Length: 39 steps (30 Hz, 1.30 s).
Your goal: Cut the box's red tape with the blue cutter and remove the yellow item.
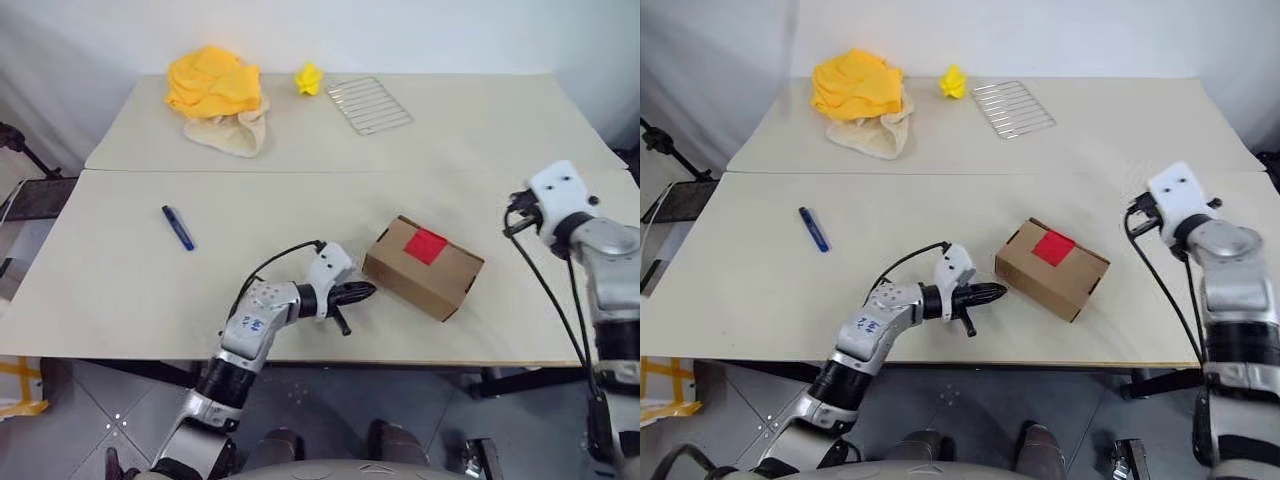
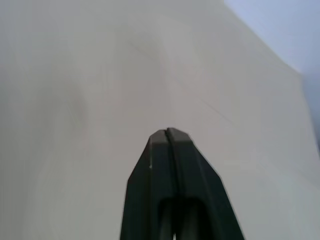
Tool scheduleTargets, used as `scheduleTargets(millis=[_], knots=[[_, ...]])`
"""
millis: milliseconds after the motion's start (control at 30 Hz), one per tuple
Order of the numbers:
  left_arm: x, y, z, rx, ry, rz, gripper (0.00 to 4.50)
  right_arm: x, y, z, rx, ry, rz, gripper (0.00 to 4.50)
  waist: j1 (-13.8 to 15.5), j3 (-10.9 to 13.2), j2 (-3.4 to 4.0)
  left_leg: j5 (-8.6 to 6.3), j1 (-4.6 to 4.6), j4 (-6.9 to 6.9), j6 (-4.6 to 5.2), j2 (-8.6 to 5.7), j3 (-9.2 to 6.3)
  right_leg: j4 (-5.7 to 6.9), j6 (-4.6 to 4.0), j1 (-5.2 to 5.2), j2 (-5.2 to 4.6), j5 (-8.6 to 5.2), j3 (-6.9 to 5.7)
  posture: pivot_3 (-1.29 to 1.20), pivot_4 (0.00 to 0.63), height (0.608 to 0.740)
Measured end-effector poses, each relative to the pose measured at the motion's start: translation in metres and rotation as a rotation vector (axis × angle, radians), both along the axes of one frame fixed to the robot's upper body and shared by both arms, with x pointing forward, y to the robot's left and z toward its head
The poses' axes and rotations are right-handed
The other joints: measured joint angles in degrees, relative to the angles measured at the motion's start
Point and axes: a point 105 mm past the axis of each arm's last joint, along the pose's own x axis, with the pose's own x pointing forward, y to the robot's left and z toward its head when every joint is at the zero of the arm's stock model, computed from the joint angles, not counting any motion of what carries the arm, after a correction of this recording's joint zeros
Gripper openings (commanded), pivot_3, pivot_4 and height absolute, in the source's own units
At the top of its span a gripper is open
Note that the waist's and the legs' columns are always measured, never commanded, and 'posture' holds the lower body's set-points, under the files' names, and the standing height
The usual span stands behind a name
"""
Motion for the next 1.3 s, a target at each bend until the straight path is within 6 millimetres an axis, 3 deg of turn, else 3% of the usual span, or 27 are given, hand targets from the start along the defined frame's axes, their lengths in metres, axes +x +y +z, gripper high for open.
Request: scheduleTargets(millis=[133,300,433,500,667,900,1300], knots=[[0.009,0.032,0.003,0.037,-0.024,0.081,0.02,-0.038,-0.002,-0.012,0.05,0.126,0.004,0.0,0.2,0.0,0.0,0.0,0.0,0.0,0.0,0.01,0.04,0.04,-0.03,-0.04,0.01,0.02,0.06,0.0,0.15,0.74],[0.039,0.062,0.009,0.057,-0.062,0.197,0.02,-0.078,0.015,-0.034,0.054,0.313,0.059,0.0,0.1,0.0,-0.02,0.01,0.13,0.03,0.03,0.01,0.25,0.14,-0.09,-0.05,0.03,0.13,0.27,0.0,0.15,0.74],[0.063,0.047,0.017,0.027,-0.097,0.198,0.02,-0.104,0.047,-0.06,0.079,0.475,0.181,0.0,0.9,0.1,-0.23,0.03,0.16,0.09,0.06,0.0,0.45,0.29,-0.06,-0.17,0.04,0.17,0.47,0.0,0.15,0.74],[0.07,0.027,0.021,-0.004,-0.108,0.16,0.02,-0.106,0.065,-0.065,0.109,0.496,0.24,0.0,1.2,0.2,-0.35,0.02,0.15,0.11,0.11,-0.06,0.65,0.29,0.03,-0.26,0.03,0.25,0.73,0.0,0.15,0.74],[0.067,-0.011,0.02,-0.038,-0.111,0.054,0.02,-0.098,0.075,-0.061,0.11,0.469,0.244,0.0,1.3,0.3,-0.45,-0.02,0.12,0.1,0.18,-0.06,0.75,0.21,0.08,-0.37,0.05,0.27,0.82,0.0,0.15,0.74],[0.059,-0.023,0.016,-0.045,-0.106,-0.018,0.02,-0.101,0.082,-0.067,0.137,0.501,0.255,0.0,1.3,0.3,-0.46,-0.02,0.12,0.11,0.18,-0.05,0.8,0.22,0.08,-0.38,0.06,0.28,0.85,0.0,0.15,0.74],[0.055,-0.021,0.02,-0.028,-0.111,-0.05,0.02,-0.111,0.092,-0.073,0.153,0.54,0.285,0.0,1.4,0.3,-0.46,-0.02,0.11,0.12,0.19,-0.05,0.79,0.23,0.08,-0.38,0.06,0.28,0.86,0.0,0.15,0.74]])
